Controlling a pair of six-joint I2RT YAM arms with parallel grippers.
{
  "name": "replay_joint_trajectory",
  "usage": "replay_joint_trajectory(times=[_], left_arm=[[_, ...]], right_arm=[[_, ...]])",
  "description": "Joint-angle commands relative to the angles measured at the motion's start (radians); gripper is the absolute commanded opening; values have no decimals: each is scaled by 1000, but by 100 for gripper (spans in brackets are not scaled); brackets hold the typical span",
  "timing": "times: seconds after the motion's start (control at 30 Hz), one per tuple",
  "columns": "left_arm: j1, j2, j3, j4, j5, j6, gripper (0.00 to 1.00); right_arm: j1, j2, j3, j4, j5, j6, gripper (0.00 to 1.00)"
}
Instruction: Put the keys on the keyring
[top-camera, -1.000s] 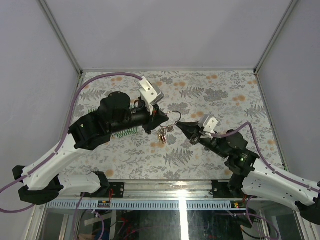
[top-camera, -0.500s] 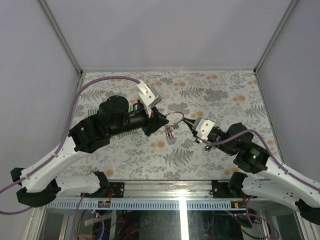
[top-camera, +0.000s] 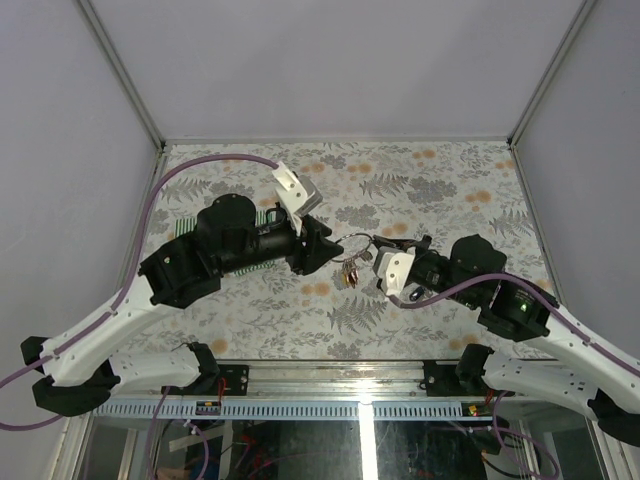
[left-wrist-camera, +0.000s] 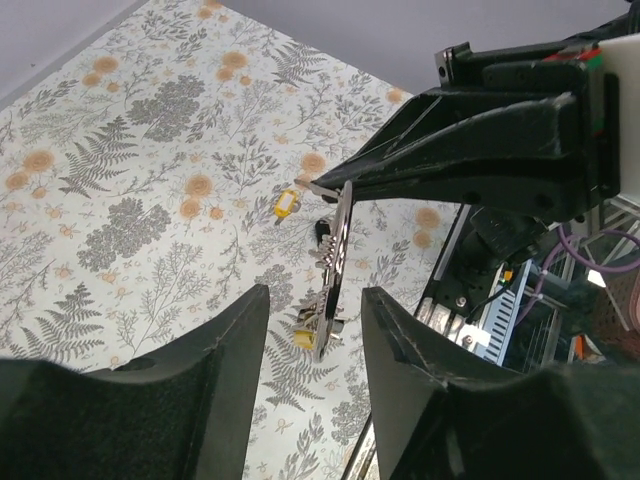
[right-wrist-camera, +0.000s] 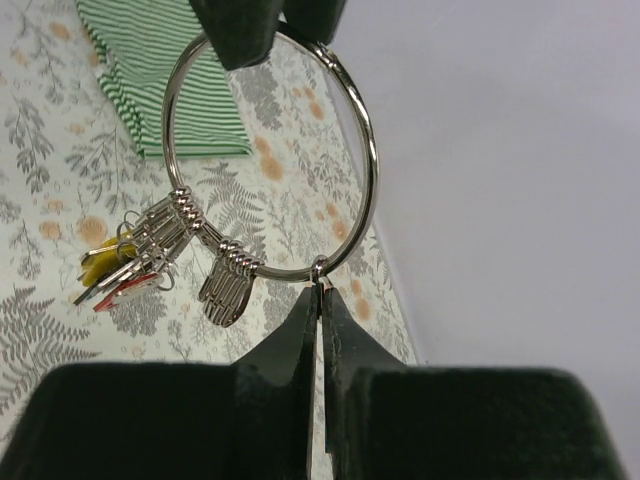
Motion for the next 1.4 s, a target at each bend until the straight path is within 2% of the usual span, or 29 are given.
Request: replay_joint_trajectory(times=[0.0,0.33,0.73,1.07,1.37], left_arm=[[2,2,-17,101,19,0,45],[2,99,-6,131,98,35,49],[2,190,31,130,147,58,46],[1,215,37,139,126,66,36],[2,228,32,145,103,67,20]], right_arm=[[3,25,91,-56,8,-72,0],[4,67,141,-119,-8,-113,0],[3,75,121,-82,-39,-92,0],[4,82,116,-66,-63,-75,0],[3,82,112,-55,-76,-56,0]])
